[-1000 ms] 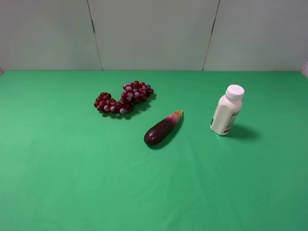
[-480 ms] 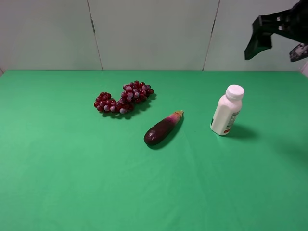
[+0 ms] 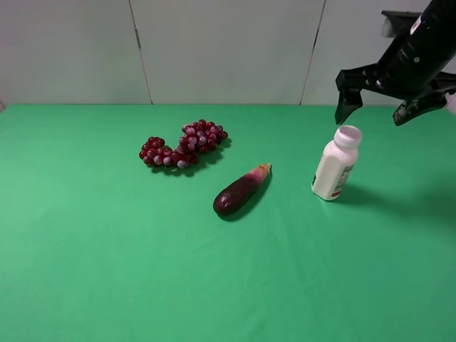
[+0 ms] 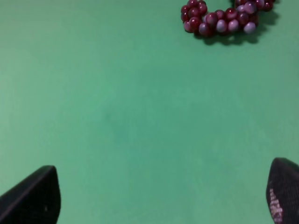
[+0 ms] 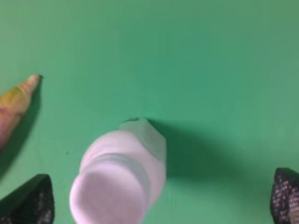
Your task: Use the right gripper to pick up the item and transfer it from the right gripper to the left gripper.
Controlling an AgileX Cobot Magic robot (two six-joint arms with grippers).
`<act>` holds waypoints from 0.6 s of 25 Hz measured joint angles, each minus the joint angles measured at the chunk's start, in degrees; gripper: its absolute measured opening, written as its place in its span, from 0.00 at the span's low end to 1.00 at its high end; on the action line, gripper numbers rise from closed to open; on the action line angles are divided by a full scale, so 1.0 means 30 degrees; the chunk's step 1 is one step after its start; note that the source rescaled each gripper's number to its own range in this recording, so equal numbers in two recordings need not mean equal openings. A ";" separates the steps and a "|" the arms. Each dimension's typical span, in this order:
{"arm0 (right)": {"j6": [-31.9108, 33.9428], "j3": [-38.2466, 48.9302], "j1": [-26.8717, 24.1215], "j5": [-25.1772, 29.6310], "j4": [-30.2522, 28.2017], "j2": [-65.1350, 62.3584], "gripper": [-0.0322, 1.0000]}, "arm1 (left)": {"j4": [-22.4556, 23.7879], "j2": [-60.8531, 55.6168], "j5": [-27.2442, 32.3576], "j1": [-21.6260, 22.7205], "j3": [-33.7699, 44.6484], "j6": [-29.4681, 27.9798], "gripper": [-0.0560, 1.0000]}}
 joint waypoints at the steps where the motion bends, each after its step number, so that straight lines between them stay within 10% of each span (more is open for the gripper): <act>1: 0.0000 0.0000 0.0000 0.0000 0.0207 0.0161 1.00 | 0.0000 0.0000 0.0000 0.0000 0.0000 0.0000 0.75; 15: -0.0294 -0.0104 0.0447 -0.0565 0.0944 0.1319 1.00 | 0.0000 0.0000 0.0000 0.0000 0.0000 0.0000 0.75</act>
